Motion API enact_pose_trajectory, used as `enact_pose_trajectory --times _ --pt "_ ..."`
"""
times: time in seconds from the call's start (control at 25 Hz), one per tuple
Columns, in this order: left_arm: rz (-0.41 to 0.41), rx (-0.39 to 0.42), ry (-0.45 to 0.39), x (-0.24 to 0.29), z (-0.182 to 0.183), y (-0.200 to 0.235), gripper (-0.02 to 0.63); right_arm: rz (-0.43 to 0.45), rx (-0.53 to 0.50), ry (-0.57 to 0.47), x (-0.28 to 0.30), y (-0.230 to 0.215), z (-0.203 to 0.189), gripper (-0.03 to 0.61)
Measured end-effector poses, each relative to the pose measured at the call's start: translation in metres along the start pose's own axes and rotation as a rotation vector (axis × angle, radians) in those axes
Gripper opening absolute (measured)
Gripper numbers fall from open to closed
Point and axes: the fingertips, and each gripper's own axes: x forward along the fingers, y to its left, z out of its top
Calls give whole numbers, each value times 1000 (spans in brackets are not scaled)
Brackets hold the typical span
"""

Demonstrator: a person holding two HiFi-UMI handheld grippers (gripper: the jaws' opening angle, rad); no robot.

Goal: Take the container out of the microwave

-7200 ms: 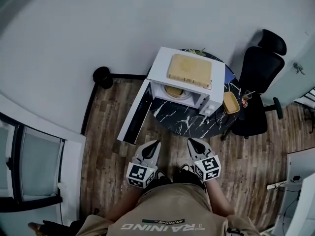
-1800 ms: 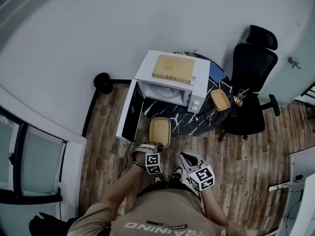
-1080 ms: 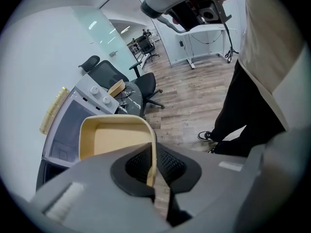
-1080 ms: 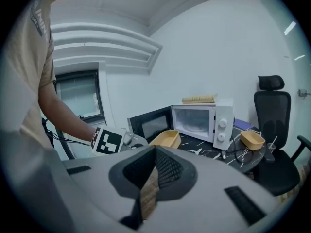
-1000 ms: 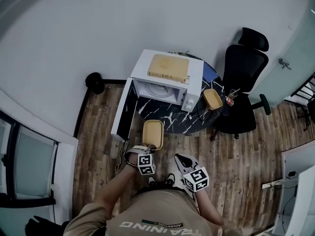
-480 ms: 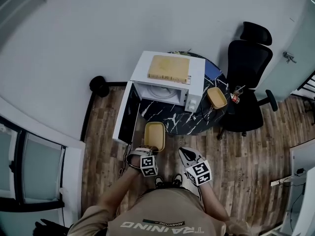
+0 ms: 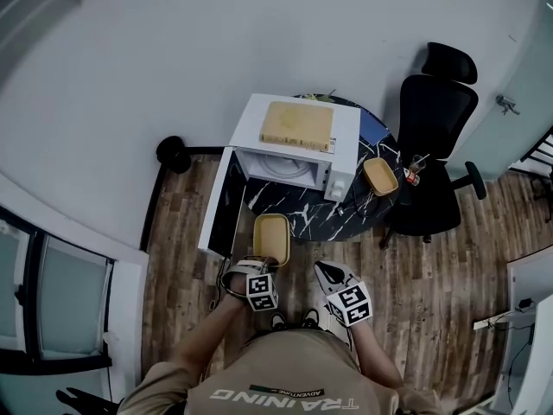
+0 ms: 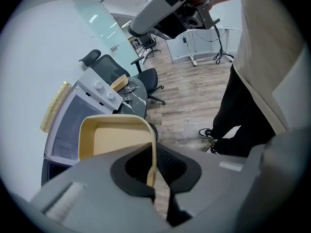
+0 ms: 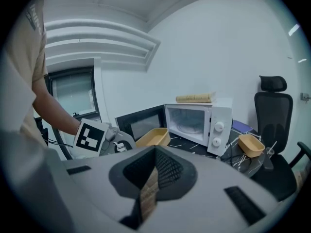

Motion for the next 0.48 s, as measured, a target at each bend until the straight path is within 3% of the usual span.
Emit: enact_pose_trajectory --times 0.48 --pt "23 -6 8 -1 -2 9 20 6 -16 10 -2 0 -1 8"
